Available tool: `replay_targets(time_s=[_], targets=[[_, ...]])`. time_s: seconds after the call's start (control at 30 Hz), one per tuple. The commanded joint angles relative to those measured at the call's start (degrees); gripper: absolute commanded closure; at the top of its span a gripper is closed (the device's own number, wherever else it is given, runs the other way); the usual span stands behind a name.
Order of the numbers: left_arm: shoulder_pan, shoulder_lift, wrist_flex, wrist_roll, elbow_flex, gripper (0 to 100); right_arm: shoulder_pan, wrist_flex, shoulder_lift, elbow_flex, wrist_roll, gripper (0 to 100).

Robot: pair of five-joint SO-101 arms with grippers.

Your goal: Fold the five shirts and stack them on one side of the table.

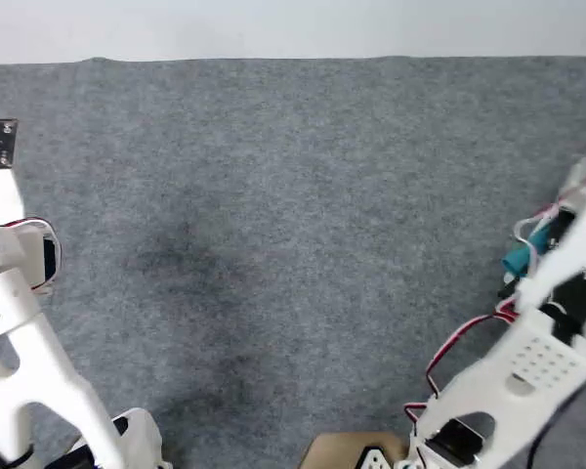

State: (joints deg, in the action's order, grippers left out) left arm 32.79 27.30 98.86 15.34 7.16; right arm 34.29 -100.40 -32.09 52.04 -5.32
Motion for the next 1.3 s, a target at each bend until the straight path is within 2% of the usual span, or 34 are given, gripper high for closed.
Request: replay_targets(time_s=[0.0,0.27,0.4,0.5,0.7,0.9,1.0,1.27], targets=[[-0.3,1.9,0.7,0.2,-0.4,100,6.5,-2.3,4.5,-1.7,-2.5,98.8],[-0.4,2.0,0.8,0.2,-0.7,100,15.4,-2.4,5.8,-5.3,-4.5,98.8],[-0.4,4.2,1.4,0.2,-0.5,100,17.7,-2.4,11.6,-8.2,-4.7,98.8],[-0.4,8.4,1.2,0.2,-0.5,100,17.3,-2.4,18.7,-14.8,-4.8,98.8],[0.3,12.9,1.2,0.5,-0.4,100,11.9,-2.4,35.9,-35.3,-4.5,98.8],[6.9,12.9,0.7,0.7,-0.4,100,7.2,-2.2,56.7,-54.8,-4.4,98.8],[9.9,12.8,-0.6,4.8,0.7,100,6.9,-1.2,64.7,-61.4,-4.4,98.8],[21.0,12.8,-11.8,8.3,11.9,98,6.9,-0.8,73.8,-71.4,-4.4,98.8]])
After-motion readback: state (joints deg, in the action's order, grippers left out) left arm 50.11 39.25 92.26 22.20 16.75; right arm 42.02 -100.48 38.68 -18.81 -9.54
